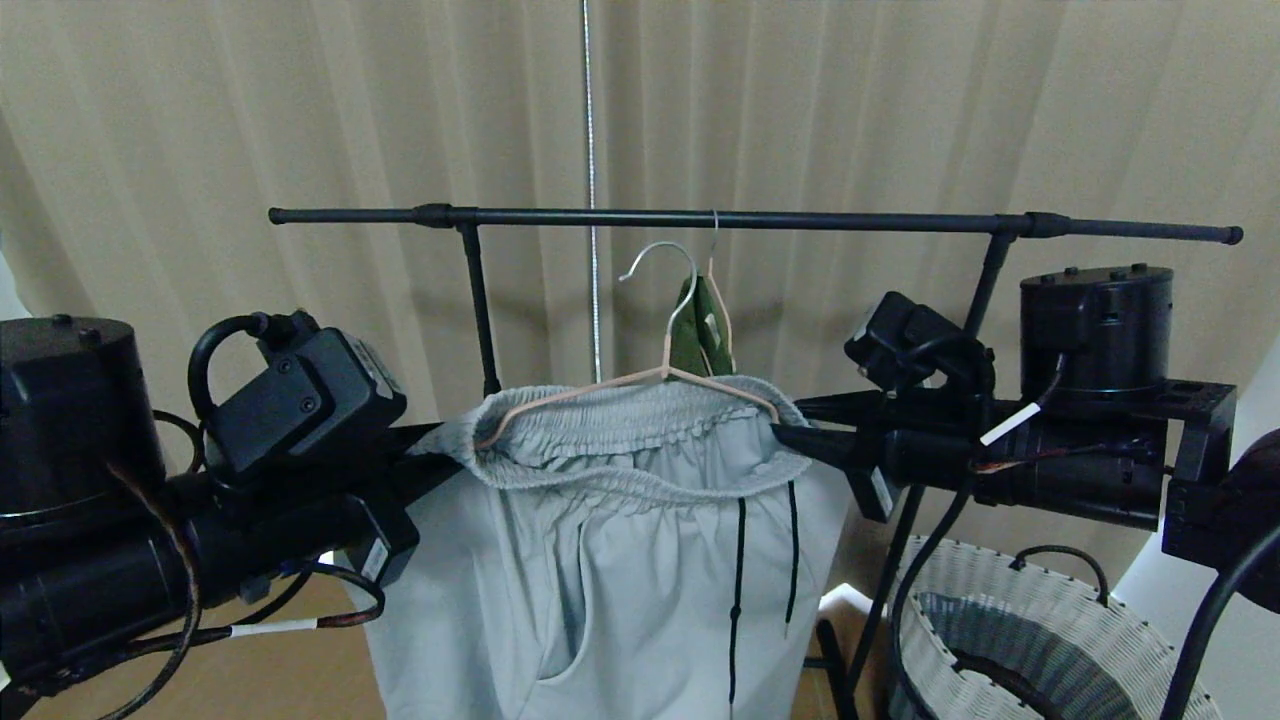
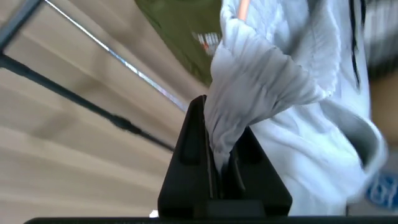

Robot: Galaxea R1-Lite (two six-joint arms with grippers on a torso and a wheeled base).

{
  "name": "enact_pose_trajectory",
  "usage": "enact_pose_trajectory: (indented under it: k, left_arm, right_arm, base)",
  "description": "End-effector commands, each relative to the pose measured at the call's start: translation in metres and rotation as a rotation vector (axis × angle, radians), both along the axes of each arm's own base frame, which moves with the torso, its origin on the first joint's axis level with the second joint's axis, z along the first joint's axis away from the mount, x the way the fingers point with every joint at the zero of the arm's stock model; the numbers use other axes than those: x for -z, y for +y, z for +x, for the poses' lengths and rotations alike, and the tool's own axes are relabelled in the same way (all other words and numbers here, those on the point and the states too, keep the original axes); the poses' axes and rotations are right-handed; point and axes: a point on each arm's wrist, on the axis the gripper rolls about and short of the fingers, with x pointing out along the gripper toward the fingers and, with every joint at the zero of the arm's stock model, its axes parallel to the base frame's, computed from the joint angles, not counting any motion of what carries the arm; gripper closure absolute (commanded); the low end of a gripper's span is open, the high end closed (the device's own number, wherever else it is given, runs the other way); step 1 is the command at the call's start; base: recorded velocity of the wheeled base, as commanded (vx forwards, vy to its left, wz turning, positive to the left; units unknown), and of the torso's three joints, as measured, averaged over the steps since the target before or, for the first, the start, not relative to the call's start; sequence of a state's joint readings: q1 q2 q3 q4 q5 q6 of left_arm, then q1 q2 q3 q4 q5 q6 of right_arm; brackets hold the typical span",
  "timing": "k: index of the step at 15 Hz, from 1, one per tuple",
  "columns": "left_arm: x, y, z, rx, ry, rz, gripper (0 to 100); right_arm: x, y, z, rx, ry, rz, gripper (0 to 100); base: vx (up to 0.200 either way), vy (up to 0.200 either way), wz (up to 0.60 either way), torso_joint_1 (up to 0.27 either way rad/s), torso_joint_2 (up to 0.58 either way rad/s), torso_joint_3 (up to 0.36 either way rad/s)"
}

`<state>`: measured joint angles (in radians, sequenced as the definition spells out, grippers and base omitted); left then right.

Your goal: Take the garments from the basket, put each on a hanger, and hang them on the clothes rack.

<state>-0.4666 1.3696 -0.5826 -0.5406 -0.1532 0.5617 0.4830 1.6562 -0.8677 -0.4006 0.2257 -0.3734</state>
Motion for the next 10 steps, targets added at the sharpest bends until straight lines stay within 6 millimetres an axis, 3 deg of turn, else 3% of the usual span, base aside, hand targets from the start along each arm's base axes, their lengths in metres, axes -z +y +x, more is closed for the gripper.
enact_pose_trajectory:
  k: [1,3,6,7,10]
  left_arm:
    - [0.005,-0.001,0.002,-0.011,0.019,0.006,100]
    - [0.009,0.000,0.001,-0.024,0.028,0.012,100]
    - [0.013,-0.001,-0.003,-0.005,0.021,0.014,100]
    - [0.016,-0.011,-0.010,0.057,-0.017,-0.008,100]
    - [0.017,-0.019,-0.017,0.108,-0.035,-0.018,100]
  right_arm:
    - [-0.002,-0.013,0.005,0.045,-0.009,0.007,0]
    - [-0.008,-0.026,0.000,0.077,-0.050,0.031,0]
    - [-0.005,-0.027,-0.006,0.074,-0.068,0.038,0]
    - [-0.005,-0.015,-0.011,0.026,-0.089,0.047,0]
    - [-0.001,-0.004,-0.008,-0.003,-0.079,0.041,0]
  base:
    - [0.000,0.000,0.00,0.000,0.00,0.000]
    - [0.000,0.000,0.00,0.000,0.00,0.000]
    - [0.000,0.000,0.00,0.000,0.00,0.000]
    - [0.000,0.000,0.00,0.000,0.00,0.000]
    - [0.000,0.000,0.00,0.000,0.00,0.000]
